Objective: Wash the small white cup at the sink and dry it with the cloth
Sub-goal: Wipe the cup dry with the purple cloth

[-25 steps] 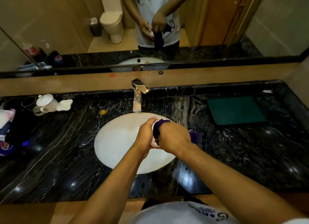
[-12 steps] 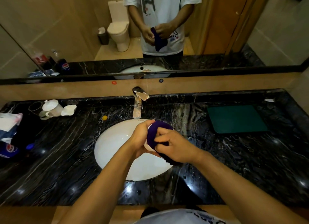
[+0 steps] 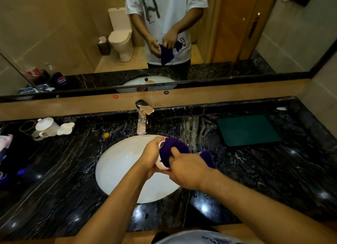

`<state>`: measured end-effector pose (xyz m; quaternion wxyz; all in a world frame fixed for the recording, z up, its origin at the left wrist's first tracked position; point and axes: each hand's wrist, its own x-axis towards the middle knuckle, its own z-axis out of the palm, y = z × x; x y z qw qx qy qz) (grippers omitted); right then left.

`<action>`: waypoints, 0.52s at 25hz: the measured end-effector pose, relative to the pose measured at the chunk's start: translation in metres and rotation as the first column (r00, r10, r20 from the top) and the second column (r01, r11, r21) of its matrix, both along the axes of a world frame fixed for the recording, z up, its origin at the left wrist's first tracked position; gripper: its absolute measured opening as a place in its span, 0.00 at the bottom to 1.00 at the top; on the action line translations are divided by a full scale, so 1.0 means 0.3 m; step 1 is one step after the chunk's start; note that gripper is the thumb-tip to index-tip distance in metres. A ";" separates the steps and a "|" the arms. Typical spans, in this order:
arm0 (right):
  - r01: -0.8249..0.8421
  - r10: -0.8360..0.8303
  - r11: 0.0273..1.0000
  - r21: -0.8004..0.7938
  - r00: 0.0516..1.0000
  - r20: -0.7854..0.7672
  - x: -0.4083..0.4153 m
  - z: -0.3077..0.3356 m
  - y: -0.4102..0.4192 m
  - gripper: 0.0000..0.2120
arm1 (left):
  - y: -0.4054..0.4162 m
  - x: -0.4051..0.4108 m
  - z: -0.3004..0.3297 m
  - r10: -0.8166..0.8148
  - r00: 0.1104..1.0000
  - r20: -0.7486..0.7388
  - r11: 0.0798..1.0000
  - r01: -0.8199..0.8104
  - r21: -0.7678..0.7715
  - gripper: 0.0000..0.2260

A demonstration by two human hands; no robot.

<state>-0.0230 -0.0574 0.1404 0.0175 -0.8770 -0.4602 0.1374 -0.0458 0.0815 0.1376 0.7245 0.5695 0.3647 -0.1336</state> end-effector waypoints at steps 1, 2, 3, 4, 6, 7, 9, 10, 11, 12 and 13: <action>0.024 -0.023 0.999 0.027 0.999 -0.050 0.009 -0.019 -0.003 0.19 | 0.011 -0.001 -0.005 0.011 1.000 -0.015 1.000 -0.011 -0.019 0.19; 0.044 -0.034 0.996 0.075 0.990 -0.135 0.022 -0.033 -0.004 0.21 | 0.019 -0.003 -0.007 0.019 0.999 -0.031 0.999 -0.021 -0.040 0.19; 0.078 -0.038 0.985 0.151 0.968 -0.249 0.030 -0.038 -0.001 0.21 | 0.024 -0.005 -0.007 0.016 0.999 -0.039 0.998 -0.018 -0.053 0.19; 0.125 -0.029 0.962 0.243 0.930 -0.367 0.030 -0.040 0.001 0.21 | 0.025 -0.007 -0.008 -0.003 0.999 -0.032 0.998 0.002 -0.059 0.18; 0.205 0.049 0.888 0.411 0.847 -0.529 0.018 -0.036 0.002 0.17 | 0.030 -0.008 -0.008 -0.054 0.999 -0.001 0.998 0.054 -0.042 0.17; 0.198 0.100 0.867 0.457 0.829 -0.551 0.015 -0.039 -0.005 0.12 | 0.033 -0.010 -0.007 -0.076 0.997 0.009 0.997 0.076 -0.029 0.16; 0.117 0.181 0.887 0.448 0.802 -0.570 0.020 -0.047 -0.033 0.07 | 0.041 -0.013 -0.006 -0.160 0.987 -0.006 0.987 0.160 -0.004 0.19; 0.085 0.210 0.900 0.427 0.774 -0.597 0.027 -0.043 -0.052 0.09 | 0.045 -0.012 -0.006 -0.205 0.978 -0.028 0.979 0.206 0.004 0.22; 0.066 0.221 0.913 0.403 0.750 -0.624 0.038 -0.034 -0.067 0.10 | 0.046 -0.012 -0.002 -0.238 0.971 -0.039 0.971 0.238 -0.001 0.23; 0.049 0.217 0.924 0.379 0.748 -0.627 0.052 -0.021 -0.081 0.12 | 0.046 -0.009 -0.002 -0.263 0.964 -0.042 0.965 0.263 -0.013 0.24; 0.025 0.206 0.934 0.355 0.775 -0.598 0.069 -0.013 -0.089 0.12 | 0.046 -0.003 -0.003 -0.285 0.957 -0.043 0.958 0.285 -0.025 0.23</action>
